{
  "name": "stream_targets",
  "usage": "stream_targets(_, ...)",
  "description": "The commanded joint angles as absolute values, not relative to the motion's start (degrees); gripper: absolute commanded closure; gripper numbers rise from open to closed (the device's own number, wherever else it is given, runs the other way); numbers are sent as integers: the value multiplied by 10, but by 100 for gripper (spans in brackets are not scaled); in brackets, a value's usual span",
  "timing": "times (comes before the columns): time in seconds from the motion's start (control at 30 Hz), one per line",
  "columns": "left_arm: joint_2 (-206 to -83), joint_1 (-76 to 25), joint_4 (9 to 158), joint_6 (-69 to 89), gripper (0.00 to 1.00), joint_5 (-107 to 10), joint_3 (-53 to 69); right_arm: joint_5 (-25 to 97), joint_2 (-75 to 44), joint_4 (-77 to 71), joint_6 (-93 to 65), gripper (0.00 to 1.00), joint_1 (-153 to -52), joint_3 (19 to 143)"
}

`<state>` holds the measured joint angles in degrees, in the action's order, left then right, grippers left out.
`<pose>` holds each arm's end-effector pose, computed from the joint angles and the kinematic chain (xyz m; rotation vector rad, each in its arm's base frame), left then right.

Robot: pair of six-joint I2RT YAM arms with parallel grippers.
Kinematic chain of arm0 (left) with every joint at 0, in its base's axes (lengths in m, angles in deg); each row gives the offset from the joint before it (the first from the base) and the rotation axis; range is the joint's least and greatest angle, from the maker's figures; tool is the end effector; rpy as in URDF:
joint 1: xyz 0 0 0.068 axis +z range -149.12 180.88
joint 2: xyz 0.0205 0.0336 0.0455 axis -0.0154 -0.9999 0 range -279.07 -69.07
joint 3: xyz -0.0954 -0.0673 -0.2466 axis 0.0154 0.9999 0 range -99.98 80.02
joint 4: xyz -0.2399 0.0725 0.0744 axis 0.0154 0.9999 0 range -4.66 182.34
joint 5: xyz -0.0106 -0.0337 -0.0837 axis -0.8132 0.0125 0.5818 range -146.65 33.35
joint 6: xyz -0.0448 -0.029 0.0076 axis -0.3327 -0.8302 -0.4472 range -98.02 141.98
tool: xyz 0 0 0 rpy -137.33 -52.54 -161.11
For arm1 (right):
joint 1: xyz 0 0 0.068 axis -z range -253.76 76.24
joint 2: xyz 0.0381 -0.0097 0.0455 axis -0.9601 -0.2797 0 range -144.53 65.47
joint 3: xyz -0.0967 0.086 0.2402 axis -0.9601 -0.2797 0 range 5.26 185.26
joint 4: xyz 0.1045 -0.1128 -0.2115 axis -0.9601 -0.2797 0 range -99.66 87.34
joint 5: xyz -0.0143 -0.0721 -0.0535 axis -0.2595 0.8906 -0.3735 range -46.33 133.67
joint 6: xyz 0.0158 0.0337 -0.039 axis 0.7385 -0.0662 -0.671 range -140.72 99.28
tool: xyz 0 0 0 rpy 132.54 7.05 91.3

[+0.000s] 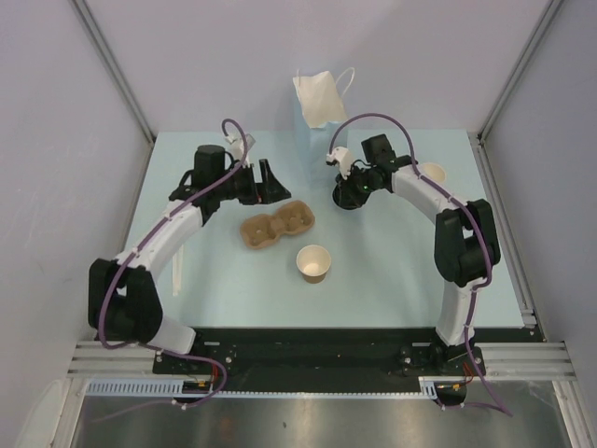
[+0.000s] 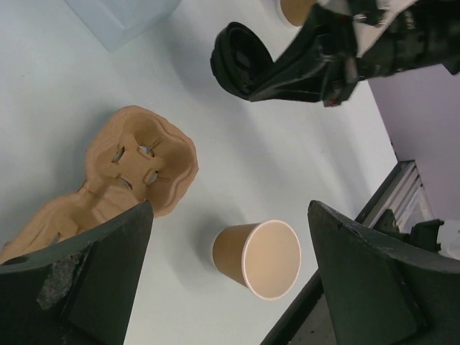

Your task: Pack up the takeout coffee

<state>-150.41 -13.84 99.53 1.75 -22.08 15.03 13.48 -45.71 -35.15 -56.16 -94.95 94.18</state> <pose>0.3055 -0.1010 0.3106 0.2748 2.1390 -0.9941 0.3901 0.1704 0.2369 -1.3291 2.0299 0.5518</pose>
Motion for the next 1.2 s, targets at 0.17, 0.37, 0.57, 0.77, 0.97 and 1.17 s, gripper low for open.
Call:
stream_targets(0.17,-1629,-195,902,-93,16,-240,108,79,-441,-333,-438,100,-937,948)
stream_targets(0.37,-1715,-225,862,-136,25,-219,62,79,-447,-325,-423,100,-936,946)
stream_targets(0.57,-1759,-249,787,-192,59,-182,52,73,-440,-329,-417,100,-925,942)
stream_targets(0.77,-1802,-264,791,-202,59,-189,15,60,-428,-338,-416,100,-913,939)
stream_targets(0.97,-1841,-277,794,-213,58,-190,-14,53,-423,-347,-422,100,-909,933)
stream_targets(1.17,-1869,-283,801,-215,58,-197,-37,43,-418,-352,-424,100,-905,931)
